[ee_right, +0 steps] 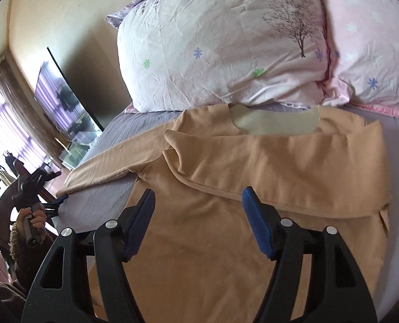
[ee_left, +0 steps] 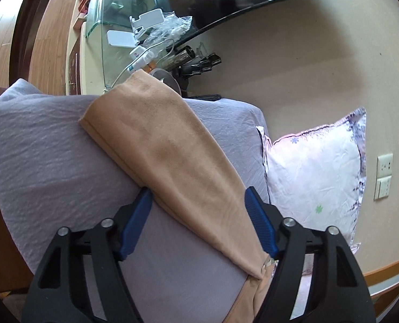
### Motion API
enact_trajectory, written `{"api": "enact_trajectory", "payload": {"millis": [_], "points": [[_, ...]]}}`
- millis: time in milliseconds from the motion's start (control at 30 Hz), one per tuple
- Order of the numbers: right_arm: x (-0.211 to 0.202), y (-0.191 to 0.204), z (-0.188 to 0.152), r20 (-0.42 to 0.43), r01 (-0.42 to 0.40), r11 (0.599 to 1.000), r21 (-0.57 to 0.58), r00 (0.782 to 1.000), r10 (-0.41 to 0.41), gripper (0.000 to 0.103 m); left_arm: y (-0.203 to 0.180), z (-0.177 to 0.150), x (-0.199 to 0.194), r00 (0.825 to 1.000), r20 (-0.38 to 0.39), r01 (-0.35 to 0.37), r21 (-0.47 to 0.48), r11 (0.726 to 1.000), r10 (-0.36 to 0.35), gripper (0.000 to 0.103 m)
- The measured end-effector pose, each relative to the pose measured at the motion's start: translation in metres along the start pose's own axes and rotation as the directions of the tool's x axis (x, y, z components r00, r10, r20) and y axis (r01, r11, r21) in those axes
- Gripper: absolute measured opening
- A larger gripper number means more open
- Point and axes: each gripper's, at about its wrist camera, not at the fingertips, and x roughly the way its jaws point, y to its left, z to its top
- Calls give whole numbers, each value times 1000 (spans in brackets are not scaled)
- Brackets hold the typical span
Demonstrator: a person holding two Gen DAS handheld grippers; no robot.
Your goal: Fold small clothes
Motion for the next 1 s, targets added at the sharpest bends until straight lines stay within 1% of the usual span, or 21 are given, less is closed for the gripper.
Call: {"api": "enact_trajectory", "payload": {"millis": [67, 133, 200, 267, 333, 400, 433, 467, 567, 633, 767, 800, 833, 867, 900, 933, 967, 1000], "points": [[-4, -3, -1, 16, 15, 1000, -10, 1000, -15, 69, -1, 2, 2, 1000, -4, -13, -11, 1000, 13, 60], [-6, -9, 1, 30, 44, 999, -8, 999, -43, 70, -2, 3, 3, 1000, -10, -26, -18, 999, 26, 57], [-7, -16, 4, 40, 42, 999, 9, 998, -43, 70, -3, 2, 3, 999, -9, -39, -17, 999, 39, 56], [1, -9, 10, 49, 68, 997, -41, 997, -66, 69, -4, 0, 2, 999, -4, -46, -10, 999, 46, 56], [23, 17, 16, 39, 105, 974, -199, 994, -100, 58, -4, -1, 2, 999, 2, -47, -15, 999, 47, 56], [47, 38, 17, -8, 81, 954, -289, 996, -87, 48, -4, -3, 1, 999, 7, -46, -22, 999, 46, 57], [65, 51, 18, -49, 54, 943, -328, 996, -74, 40, -4, -4, 0, 999, 8, -47, -22, 999, 47, 57], [76, 58, 19, -70, 42, 937, -348, 995, -71, 35, -4, -5, 0, 999, 8, -48, -22, 999, 48, 57], [111, 79, 24, -98, 37, 913, -407, 992, -84, 33, -6, -6, 0, 998, 0, -55, -13, 998, 55, 58], [129, 85, 27, -119, 29, 908, -419, 989, -87, 32, -6, -5, 0, 999, -6, -52, -10, 999, 52, 59], [162, 88, 27, -175, 39, 901, -432, 977, -126, 28, -5, -3, 0, 999, -19, -37, -11, 999, 37, 61], [168, 87, 24, -182, 48, 894, -445, 973, -143, 24, -5, -3, 0, 999, -22, -32, -12, 999, 31, 61], [171, 87, 21, -170, 68, 886, -458, 972, -162, 20, -4, -3, 0, 999, -24, -28, -12, 1000, 27, 61], [172, 85, 21, -135, 98, 878, -468, 974, -181, 9, -4, -2, 0, 999, -26, -21, -14, 1000, 21, 62], [170, 81, 23, -128, 109, 886, -450, 974, -185, 5, -3, -2, 0, 1000, -27, -17, -16, 1000, 16, 63], [167, 75, 27, -132, 95, 910, -404, 978, -161, 5, -3, -1, 0, 1000, -28, -12, -19, 1000, 12, 63], [157, 69, 32, -115, 77, 933, -351, 985, -125, 5, -3, -1, 0, 1000, -28, -9, -22, 1000, 8, 63], [146, 67, 35, -91, 49, 945, -323, 992, -83, 5, -2, -1, 0, 1000, -29, -5, -23, 1000, 4, 63]]}}
